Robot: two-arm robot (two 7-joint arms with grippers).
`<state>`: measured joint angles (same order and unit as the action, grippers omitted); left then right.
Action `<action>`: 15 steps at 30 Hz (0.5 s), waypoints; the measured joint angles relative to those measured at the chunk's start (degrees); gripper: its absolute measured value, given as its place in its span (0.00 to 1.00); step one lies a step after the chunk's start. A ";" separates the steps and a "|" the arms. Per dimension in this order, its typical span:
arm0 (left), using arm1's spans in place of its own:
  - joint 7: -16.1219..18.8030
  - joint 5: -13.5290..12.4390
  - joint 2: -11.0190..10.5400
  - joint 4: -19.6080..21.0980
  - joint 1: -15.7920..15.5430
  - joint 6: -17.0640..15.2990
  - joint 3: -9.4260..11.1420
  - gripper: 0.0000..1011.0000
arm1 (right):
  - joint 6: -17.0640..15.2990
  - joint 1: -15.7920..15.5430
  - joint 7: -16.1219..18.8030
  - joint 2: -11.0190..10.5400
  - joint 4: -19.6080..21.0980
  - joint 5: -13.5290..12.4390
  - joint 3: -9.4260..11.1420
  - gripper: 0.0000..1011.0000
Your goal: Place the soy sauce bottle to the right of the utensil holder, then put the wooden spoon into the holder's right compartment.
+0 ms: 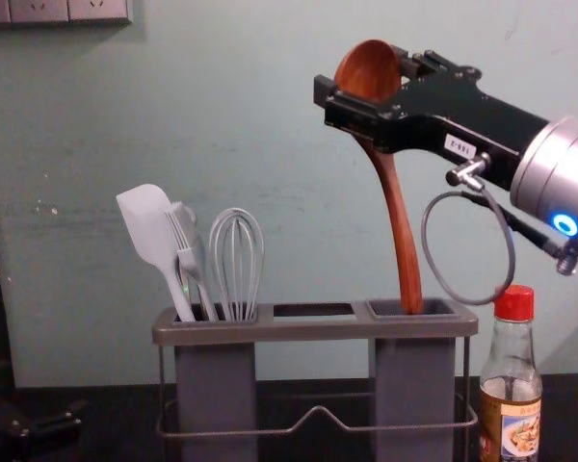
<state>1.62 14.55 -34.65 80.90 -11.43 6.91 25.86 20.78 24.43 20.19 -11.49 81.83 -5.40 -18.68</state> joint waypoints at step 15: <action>0.00 0.00 0.00 0.00 0.00 0.00 0.00 0.99 | 2.20 -0.33 1.47 0.21 -6.04 -0.45 -0.81 0.83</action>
<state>1.62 14.55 -34.64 80.90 -11.43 6.91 25.86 22.97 24.10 21.67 -11.28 75.79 -5.85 -19.49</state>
